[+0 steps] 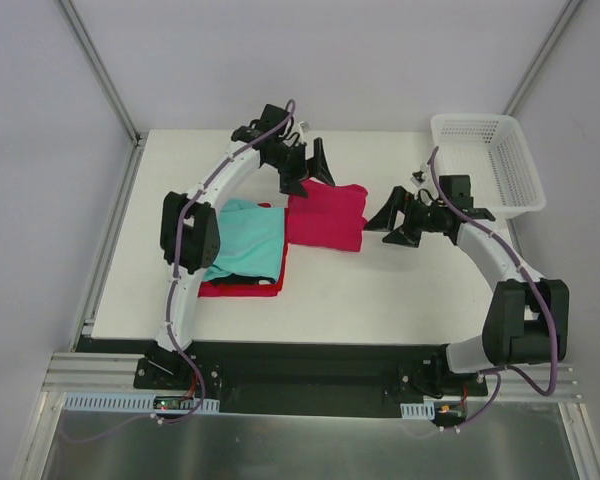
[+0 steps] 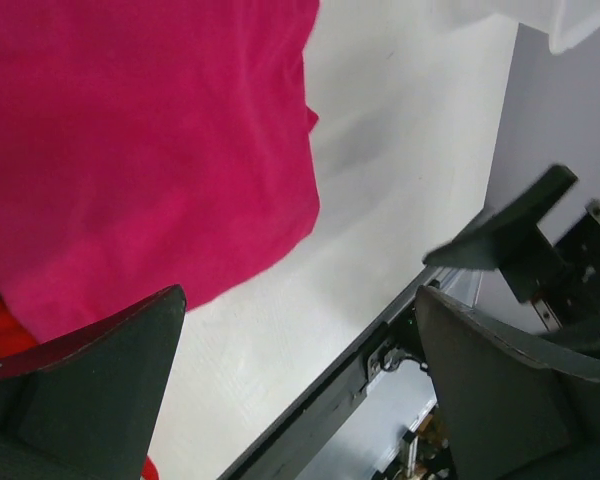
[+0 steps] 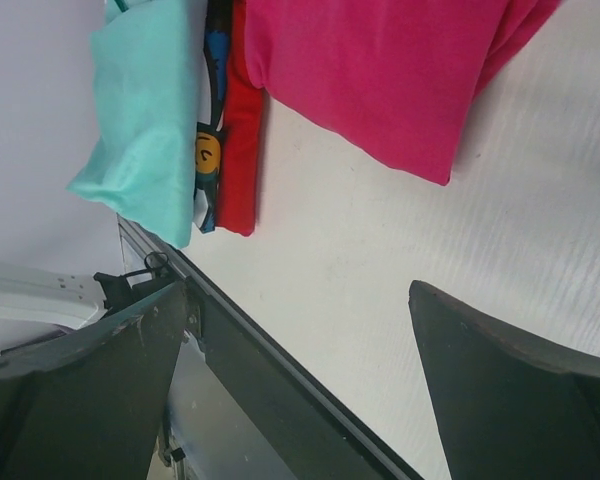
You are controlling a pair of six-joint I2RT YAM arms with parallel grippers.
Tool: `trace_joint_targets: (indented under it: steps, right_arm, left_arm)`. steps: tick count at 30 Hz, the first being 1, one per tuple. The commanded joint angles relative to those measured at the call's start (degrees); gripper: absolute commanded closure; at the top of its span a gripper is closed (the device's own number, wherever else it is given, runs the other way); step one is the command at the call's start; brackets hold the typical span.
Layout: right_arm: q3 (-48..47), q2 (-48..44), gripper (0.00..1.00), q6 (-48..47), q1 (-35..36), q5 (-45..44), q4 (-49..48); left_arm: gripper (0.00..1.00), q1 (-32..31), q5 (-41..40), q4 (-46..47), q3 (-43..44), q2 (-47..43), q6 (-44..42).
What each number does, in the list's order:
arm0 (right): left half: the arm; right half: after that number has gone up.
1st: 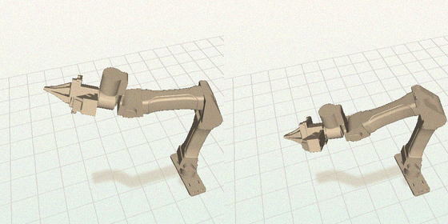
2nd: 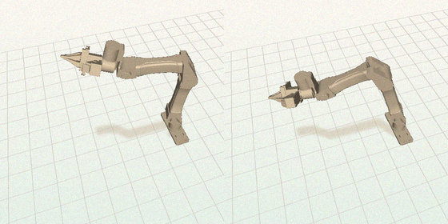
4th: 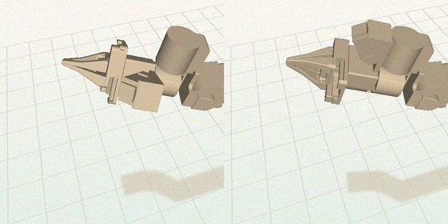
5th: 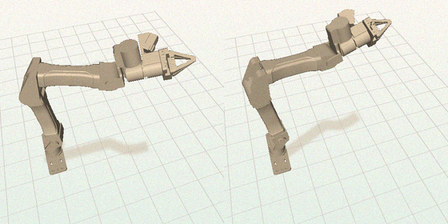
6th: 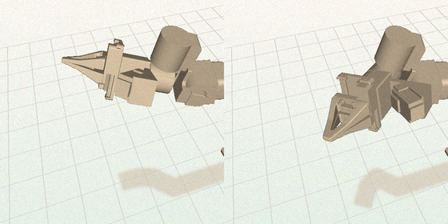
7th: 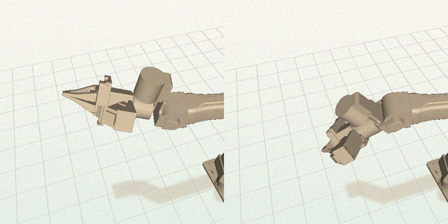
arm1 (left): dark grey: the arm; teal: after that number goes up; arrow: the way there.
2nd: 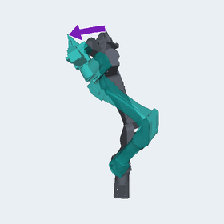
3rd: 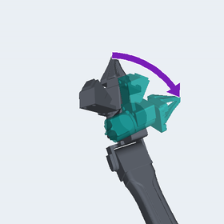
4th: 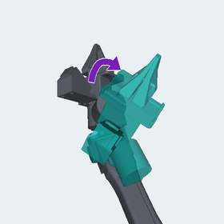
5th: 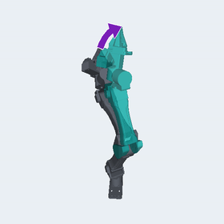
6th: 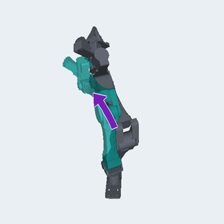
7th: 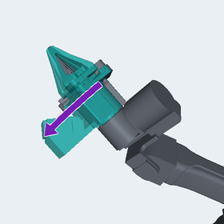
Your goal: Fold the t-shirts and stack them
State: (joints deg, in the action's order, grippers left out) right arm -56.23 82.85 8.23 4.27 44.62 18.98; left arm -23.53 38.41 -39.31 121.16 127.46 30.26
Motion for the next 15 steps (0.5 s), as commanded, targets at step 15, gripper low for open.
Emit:
trace_joint_targets:
  steps: [15]
  right_arm:
    - [1.4, -7.2, 0.04, 0.1, 0.2, 4.4, 0.2]
  left_arm:
    - [0.01, 6.9, -9.5, 3.1, -2.0, 3.4, 5.2]
